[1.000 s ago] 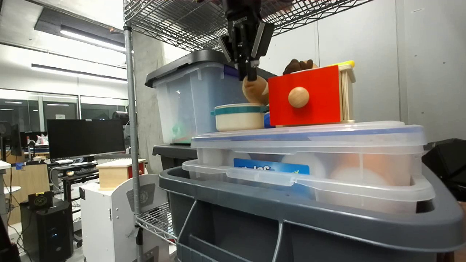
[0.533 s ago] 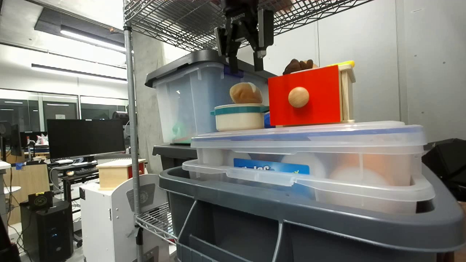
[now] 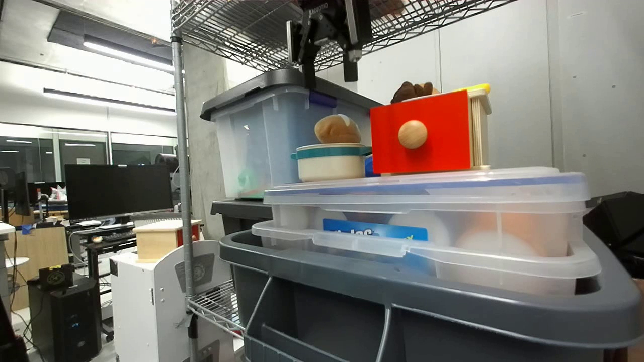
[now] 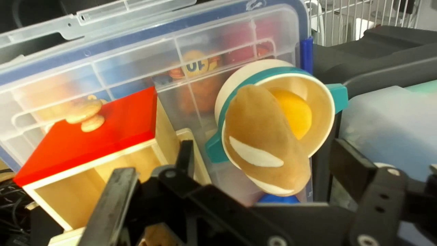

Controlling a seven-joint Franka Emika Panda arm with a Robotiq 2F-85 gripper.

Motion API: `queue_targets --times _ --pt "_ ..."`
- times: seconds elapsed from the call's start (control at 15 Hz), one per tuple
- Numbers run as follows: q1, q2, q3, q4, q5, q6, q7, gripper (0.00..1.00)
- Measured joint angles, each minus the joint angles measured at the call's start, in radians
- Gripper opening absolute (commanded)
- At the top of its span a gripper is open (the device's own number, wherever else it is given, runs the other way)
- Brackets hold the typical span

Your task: Put the bread roll plushy in the bowl

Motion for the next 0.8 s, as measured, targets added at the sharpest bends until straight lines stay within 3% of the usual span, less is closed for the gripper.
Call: queue_targets --times 0.8 --pt "-0.009 -0.291 -0.003 -0.2 -0.008 -0.212 0.101 1.0"
